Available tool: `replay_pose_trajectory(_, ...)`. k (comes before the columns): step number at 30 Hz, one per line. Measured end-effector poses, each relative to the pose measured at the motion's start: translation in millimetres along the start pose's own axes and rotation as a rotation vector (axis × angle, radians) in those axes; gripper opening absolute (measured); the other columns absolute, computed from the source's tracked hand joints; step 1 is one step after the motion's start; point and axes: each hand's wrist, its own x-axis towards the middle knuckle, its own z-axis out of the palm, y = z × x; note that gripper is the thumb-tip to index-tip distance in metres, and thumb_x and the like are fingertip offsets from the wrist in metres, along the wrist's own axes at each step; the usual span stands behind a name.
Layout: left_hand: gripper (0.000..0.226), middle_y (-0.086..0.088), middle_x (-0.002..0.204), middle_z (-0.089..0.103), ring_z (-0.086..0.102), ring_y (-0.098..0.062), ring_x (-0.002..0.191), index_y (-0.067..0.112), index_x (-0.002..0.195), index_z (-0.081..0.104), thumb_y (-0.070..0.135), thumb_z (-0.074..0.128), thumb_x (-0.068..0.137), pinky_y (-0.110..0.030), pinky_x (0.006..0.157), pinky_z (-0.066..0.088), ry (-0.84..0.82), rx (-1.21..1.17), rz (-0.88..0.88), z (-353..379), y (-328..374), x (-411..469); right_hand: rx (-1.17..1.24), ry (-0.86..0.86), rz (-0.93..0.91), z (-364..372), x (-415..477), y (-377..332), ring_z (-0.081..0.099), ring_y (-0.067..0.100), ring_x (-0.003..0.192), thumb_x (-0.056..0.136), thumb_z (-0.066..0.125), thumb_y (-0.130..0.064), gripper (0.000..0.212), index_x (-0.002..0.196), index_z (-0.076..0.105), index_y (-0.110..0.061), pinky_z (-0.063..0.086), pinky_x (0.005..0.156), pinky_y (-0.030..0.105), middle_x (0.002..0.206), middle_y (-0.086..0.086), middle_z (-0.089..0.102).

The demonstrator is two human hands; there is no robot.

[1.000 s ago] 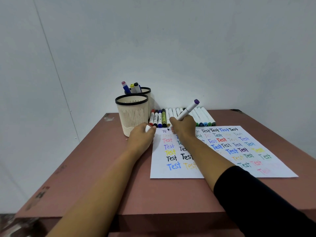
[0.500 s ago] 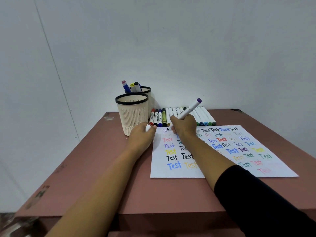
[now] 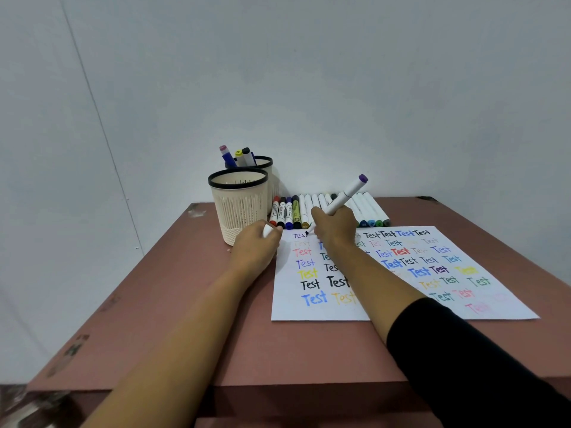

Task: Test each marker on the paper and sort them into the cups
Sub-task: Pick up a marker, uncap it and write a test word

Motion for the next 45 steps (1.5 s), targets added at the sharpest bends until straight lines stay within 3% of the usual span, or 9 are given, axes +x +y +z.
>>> replay_pose_trajectory(8,0.022,-0.009,0.084,0.066,0.061,-0.027,0.084,0.013,0.082,0.061,0.032,0.053,0.091,-0.04,0.079,0.049,0.009,-0.002,0.006,0.2,-0.1,-0.2,-0.044,0.009,-0.021,1.8,0.7,0.2,0.052,0.021,0.061,0.082,0.057,-0.012,0.02,0.066,0.044,-0.01,0.041,0.051,0.026,0.072,0.012,0.057)
replay_pose_trajectory(11,0.023,-0.008,0.082,0.065,0.061,-0.027,0.083,0.015,0.079,0.059,0.033,0.052,0.091,-0.039,0.078,0.049,0.014,-0.009,-0.005,1.1,0.2,0.1,-0.011,0.012,0.002,-0.5,0.6,-0.7,0.053,0.018,0.058,0.083,0.057,-0.012,0.015,0.072,0.048,-0.008,0.04,0.046,0.023,0.072,0.009,0.057)
replay_pose_trajectory(17,0.034,0.003,0.061,0.059,0.056,-0.021,0.068,0.011,0.074,0.056,0.037,0.047,0.094,-0.035,0.071,0.046,0.013,-0.059,-0.014,-0.1,4.8,-3.4,0.365,-0.014,0.189,-8.8,8.2,-4.2,0.048,0.011,0.046,0.086,0.061,-0.011,0.009,0.08,0.056,-0.007,0.04,0.041,0.019,0.06,0.005,0.053)
replay_pose_trajectory(24,0.022,0.007,0.079,0.052,0.047,-0.006,0.072,0.015,0.097,0.048,0.036,0.045,0.095,-0.017,0.061,0.034,0.001,-0.045,0.044,-2.3,17.6,-14.1,0.627,-0.129,0.161,-18.7,4.5,-24.8,0.049,0.012,0.052,0.087,0.066,-0.012,0.015,0.077,0.057,-0.006,0.046,0.045,0.019,0.063,0.006,0.052)
replay_pose_trajectory(28,0.011,0.001,0.08,0.045,0.041,-0.014,0.076,0.013,0.094,0.042,0.018,0.033,0.097,-0.025,0.059,0.03,-0.008,-0.231,-0.004,-2.9,19.0,-16.3,0.582,-0.209,0.145,-25.9,0.9,-37.4,0.051,0.012,0.056,0.09,0.058,-0.007,0.014,0.076,0.056,-0.006,0.047,0.049,0.019,0.067,0.006,0.054)
replay_pose_trajectory(32,0.015,0.003,0.082,0.048,0.044,-0.017,0.083,0.013,0.101,0.045,0.023,0.034,0.099,-0.029,0.067,0.031,-0.058,-0.175,0.013,-1.8,16.2,-12.1,0.476,-0.29,0.102,-43.7,-5.0,-39.5,0.052,0.015,0.06,0.09,0.052,-0.002,0.013,0.078,0.054,-0.006,0.049,0.05,0.02,0.072,0.009,0.054)
replay_pose_trajectory(35,0.02,0.003,0.092,0.053,0.047,-0.014,0.086,0.01,0.109,0.051,0.024,0.045,0.097,-0.021,0.067,0.031,-0.07,-0.029,0.13,-0.4,16.2,-12.9,0.452,-0.378,0.075,-61.0,-14.4,-33.6,0.056,0.014,0.058,0.093,0.054,-0.005,0.012,0.081,0.057,-0.005,0.051,0.05,0.02,0.072,0.01,0.058)
replay_pose_trajectory(39,0.01,0.008,0.085,0.056,0.05,-0.005,0.072,0.015,0.099,0.056,0.02,0.058,0.09,-0.006,0.058,0.036,-0.1,0.009,0.199,0.9,17.3,-13.8,0.437,-0.447,0.06,-71.0,-24.7,-22.7,0.059,0.01,0.056,0.093,0.058,-0.011,0.013,0.082,0.062,-0.007,0.05,0.051,0.02,0.071,0.009,0.061)
replay_pose_trajectory(45,0.014,0.013,0.076,0.055,0.049,0.001,0.067,0.011,0.098,0.062,0.02,0.063,0.087,-0.005,0.057,0.036,-0.107,0.037,0.201,0.4,16.3,-15.7,0.434,-0.472,0.075,-66.0,-35.6,-21.8,0.058,0.012,0.058,0.092,0.059,-0.012,0.008,0.086,0.061,-0.007,0.049,0.052,0.021,0.071,0.007,0.063)
